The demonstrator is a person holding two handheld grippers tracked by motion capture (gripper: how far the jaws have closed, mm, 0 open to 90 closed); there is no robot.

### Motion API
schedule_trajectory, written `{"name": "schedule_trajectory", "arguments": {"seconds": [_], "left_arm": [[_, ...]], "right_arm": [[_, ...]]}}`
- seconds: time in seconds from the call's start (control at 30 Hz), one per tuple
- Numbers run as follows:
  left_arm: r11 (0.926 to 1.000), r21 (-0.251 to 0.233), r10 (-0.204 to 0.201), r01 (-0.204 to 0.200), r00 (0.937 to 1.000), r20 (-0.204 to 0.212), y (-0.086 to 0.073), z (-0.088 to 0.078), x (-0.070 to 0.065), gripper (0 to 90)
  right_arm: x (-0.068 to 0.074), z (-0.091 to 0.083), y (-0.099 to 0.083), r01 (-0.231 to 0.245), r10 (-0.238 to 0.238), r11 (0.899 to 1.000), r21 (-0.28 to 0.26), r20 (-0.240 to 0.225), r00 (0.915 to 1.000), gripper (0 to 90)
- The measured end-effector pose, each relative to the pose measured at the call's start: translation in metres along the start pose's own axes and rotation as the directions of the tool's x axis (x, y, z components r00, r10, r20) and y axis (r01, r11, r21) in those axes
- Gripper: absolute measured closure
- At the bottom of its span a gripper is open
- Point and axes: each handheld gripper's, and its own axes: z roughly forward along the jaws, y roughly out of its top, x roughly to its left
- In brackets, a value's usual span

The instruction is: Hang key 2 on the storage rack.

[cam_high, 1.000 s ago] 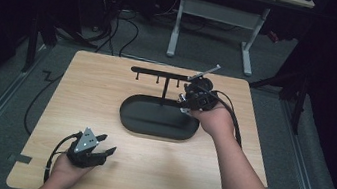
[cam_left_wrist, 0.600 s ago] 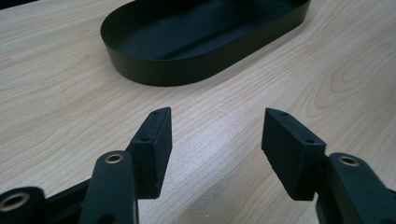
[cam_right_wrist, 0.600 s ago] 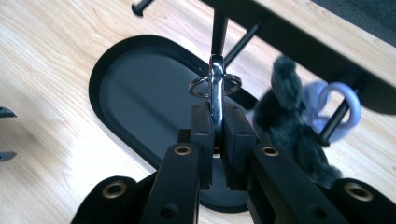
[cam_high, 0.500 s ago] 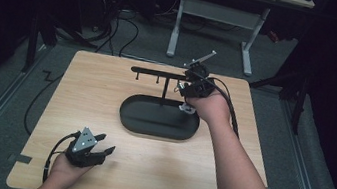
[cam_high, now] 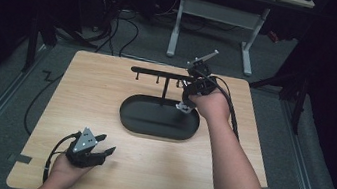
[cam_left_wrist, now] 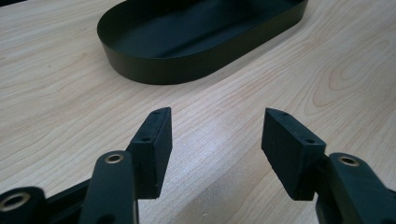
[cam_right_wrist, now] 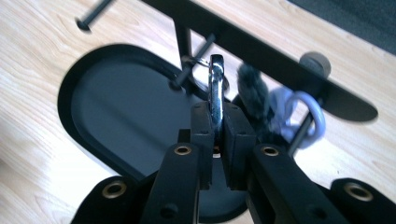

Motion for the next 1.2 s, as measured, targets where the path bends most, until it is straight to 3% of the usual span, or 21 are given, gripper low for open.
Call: {"name": "schedule_trajectory", "arguments": {"seconds": [0.2, 0.4, 0.73, 0.83, 1.2], "left_arm": [[1.0, 0.007, 0.005, -0.005, 1.0, 0.006, 0.0, 0.0, -0.001, 43.9], [0.9999, 0.004, 0.009, -0.009, 0.9999, 0.005, 0.0, 0.001, -0.002, 43.9], [0.9999, 0.007, 0.01, -0.01, 0.9999, 0.009, 0.0, 0.0, -0.001, 43.9], [0.9999, 0.005, 0.013, -0.013, 0.9999, 0.006, 0.0, 0.0, -0.001, 43.9], [1.0, 0.004, 0.002, -0.002, 1.0, 0.0, -0.001, 0.0, 0.0, 43.8]], "right_arm": [[0.0, 0.008, -0.012, -0.015, 0.016, 1.0, 0.02, -0.033, 0.9993, 84.4], [0.0, 0.017, -0.016, -0.036, 0.036, 0.999, 0.004, -0.053, 0.998, 83.8], [-0.001, 0.04, -0.02, -0.078, 0.078, 0.997, 0.005, -0.076, 0.994, 71.9], [-0.001, 0.041, -0.022, -0.086, 0.086, 0.996, -0.001, -0.069, 0.9939, 65.8], [-0.003, 0.035, -0.038, -0.107, 0.106, 0.994, -0.014, -0.087, 0.9905, 61.5]]}}
